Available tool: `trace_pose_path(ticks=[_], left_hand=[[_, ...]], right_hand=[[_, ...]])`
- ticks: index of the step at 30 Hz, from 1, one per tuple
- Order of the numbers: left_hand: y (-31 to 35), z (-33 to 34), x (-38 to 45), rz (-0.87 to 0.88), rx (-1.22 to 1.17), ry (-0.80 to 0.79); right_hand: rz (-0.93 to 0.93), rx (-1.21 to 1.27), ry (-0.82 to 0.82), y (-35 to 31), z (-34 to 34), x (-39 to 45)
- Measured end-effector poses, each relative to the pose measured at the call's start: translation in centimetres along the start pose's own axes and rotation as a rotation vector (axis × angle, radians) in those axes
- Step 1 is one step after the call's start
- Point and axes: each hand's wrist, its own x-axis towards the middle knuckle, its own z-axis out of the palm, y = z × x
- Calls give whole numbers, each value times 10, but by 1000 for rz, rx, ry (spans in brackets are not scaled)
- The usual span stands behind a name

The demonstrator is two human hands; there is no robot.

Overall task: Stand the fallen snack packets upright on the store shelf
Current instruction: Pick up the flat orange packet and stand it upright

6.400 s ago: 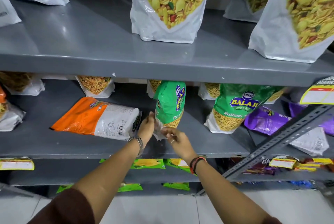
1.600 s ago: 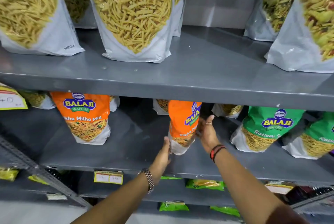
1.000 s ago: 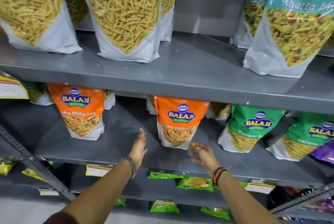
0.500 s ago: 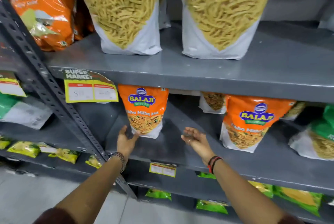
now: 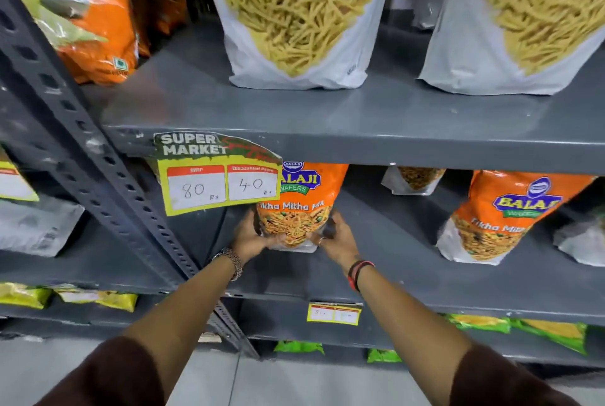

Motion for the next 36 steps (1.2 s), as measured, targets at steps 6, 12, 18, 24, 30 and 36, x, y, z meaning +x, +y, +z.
trace_pose_path(ticks=[6,12,18,24,30,36], left_hand=[[2,1,8,-17,37,6],[-6,6,-13,25,-73,32],[-16,39,-45,-93,-108,215],[16,122,-91,-132,-217,358],[52,220,-92,56,-145,31],[104,296,-72,19,-131,-216]], right_hand=[[-1,-45,15,3,-2,11],[67,89,-49,15,-22,6],[-25,-185,70,45,-99,-20],[-45,-232,181,74,-197,-64],[17,-179,297,87,-288,-90],[78,-30,252,79,-338,-76]])
